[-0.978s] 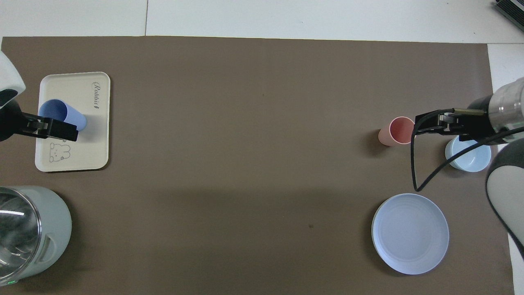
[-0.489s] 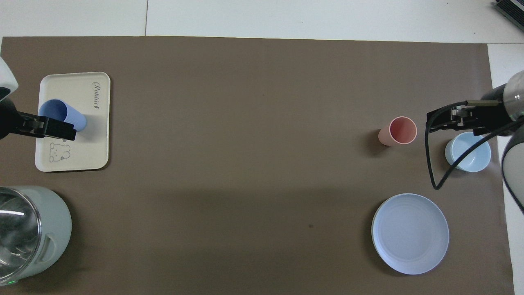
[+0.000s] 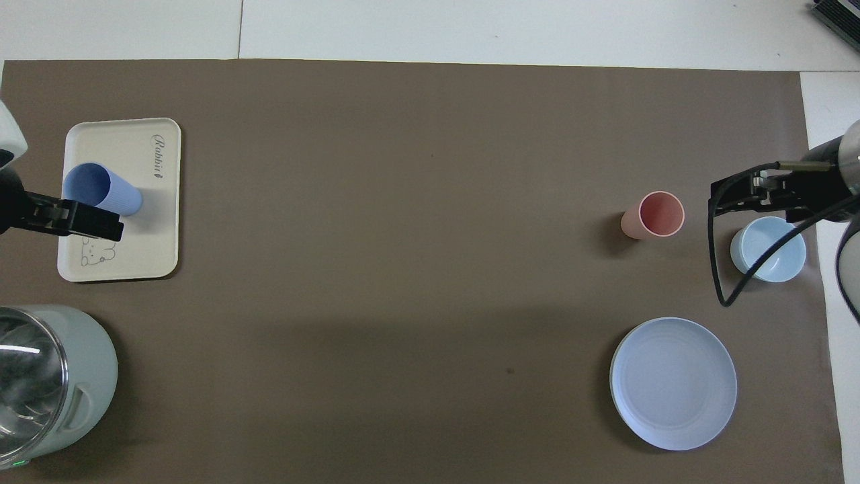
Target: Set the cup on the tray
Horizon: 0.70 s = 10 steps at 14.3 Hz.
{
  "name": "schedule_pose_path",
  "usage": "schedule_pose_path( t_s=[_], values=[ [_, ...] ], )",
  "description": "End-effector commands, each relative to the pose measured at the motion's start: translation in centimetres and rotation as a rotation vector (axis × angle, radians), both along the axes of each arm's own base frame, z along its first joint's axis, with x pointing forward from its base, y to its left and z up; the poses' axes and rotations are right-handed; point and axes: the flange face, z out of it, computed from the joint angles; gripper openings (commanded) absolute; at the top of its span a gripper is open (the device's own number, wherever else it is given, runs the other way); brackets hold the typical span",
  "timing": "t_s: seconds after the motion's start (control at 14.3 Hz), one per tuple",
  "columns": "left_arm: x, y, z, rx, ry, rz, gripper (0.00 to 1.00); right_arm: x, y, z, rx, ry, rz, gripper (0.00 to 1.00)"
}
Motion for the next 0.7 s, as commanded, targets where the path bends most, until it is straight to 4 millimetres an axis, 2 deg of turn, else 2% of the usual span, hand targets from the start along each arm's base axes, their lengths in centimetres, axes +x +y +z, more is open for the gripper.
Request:
schedule_pose_path(
  t_s=[0.0,0.63],
  values=[
    [-0.34,0.32,0.32,-0.007,0.007,-0.008,1.0,-0.11,-0.56,0.13,-0.008,0.009,0.013,0.99],
    [-0.54,0.4,0.05,-0.006,0.01,-0.006,1.0,-0.08,-1.17,0.15,-0.008,0.007,0.002,1.0]
  ],
)
